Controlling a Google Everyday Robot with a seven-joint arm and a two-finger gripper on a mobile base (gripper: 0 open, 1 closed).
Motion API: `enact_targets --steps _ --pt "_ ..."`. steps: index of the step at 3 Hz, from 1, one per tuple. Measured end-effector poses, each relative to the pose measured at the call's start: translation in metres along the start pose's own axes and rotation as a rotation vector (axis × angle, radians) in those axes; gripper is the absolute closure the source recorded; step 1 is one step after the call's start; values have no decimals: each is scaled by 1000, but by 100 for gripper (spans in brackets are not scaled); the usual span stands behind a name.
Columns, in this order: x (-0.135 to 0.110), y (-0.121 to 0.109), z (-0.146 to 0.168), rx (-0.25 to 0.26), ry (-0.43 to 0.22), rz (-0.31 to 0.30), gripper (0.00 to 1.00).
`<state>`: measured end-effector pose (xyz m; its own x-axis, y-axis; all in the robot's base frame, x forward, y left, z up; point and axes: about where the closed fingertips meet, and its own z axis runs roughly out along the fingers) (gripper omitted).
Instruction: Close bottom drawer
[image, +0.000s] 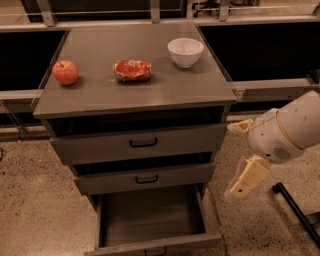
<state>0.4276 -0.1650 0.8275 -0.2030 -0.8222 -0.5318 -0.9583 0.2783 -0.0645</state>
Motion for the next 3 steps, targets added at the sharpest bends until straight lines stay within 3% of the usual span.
enact_targets --steps 2,3 --pt "1 0 8 -33 -31 1 0" --pt "10 -2 35 -46 -62 -31 0"
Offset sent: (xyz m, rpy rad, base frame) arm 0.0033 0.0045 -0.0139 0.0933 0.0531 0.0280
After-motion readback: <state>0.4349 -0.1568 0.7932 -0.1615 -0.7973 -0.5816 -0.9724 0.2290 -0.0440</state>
